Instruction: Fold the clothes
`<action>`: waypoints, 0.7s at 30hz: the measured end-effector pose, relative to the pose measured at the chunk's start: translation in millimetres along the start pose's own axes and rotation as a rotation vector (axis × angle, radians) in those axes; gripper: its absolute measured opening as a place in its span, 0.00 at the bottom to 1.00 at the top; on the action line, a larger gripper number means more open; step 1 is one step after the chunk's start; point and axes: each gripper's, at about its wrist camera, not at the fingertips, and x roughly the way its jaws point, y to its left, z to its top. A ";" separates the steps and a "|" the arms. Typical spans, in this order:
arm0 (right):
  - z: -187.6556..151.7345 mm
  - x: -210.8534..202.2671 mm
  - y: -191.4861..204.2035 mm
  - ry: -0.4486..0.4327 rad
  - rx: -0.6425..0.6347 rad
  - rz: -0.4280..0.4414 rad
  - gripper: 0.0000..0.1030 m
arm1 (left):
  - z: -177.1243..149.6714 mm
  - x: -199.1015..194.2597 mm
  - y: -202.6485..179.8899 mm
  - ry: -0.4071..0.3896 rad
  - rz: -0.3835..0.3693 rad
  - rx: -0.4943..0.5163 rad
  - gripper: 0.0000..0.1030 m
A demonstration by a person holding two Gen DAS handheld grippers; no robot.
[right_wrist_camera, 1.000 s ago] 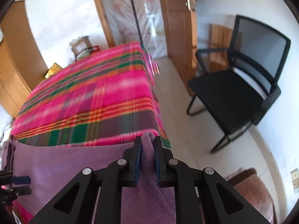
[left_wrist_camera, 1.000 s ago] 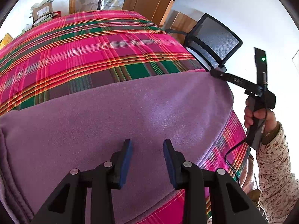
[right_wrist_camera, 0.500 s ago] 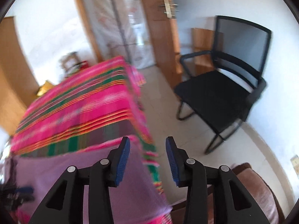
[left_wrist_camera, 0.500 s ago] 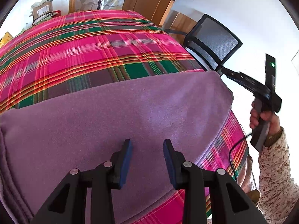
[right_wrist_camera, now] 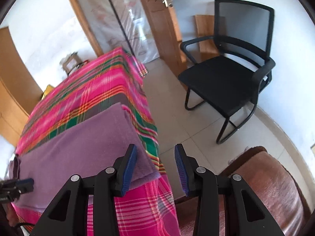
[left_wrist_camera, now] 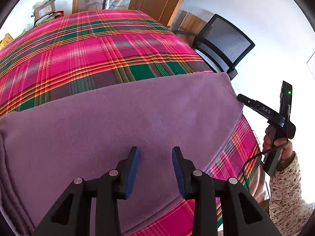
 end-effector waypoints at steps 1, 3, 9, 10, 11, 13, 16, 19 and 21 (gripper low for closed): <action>-1.2 -1.4 -4.9 -0.002 0.048 0.052 0.41 | 0.0 0.2 -0.3 0.001 -0.001 -0.002 0.34; -3.7 -4.1 -14.8 -0.005 0.143 0.156 0.42 | -0.2 0.5 -1.0 0.002 -0.002 -0.003 0.34; -15.8 9.3 -36.7 0.063 0.333 0.279 0.58 | -1.1 0.9 -3.5 0.003 0.001 0.001 0.34; -16.5 13.2 -37.8 0.078 0.348 0.299 0.58 | -1.1 1.0 -3.7 0.003 0.002 0.001 0.34; -16.9 17.6 -39.0 0.095 0.367 0.321 0.59 | -1.2 0.9 -3.9 0.003 0.003 0.000 0.34; -18.0 23.4 -37.5 0.114 0.393 0.341 0.59 | -1.4 0.6 -4.4 0.003 0.004 0.000 0.34; -17.6 30.7 -31.5 0.134 0.409 0.358 0.59 | -1.8 0.1 -3.8 0.003 0.004 -0.002 0.34; -14.7 34.3 -23.8 0.142 0.394 0.364 0.59 | -1.8 -0.1 -3.3 0.003 0.004 -0.004 0.34; -13.9 32.0 -20.8 0.131 0.382 0.352 0.58 | -1.8 0.2 -3.4 0.003 0.004 -0.004 0.34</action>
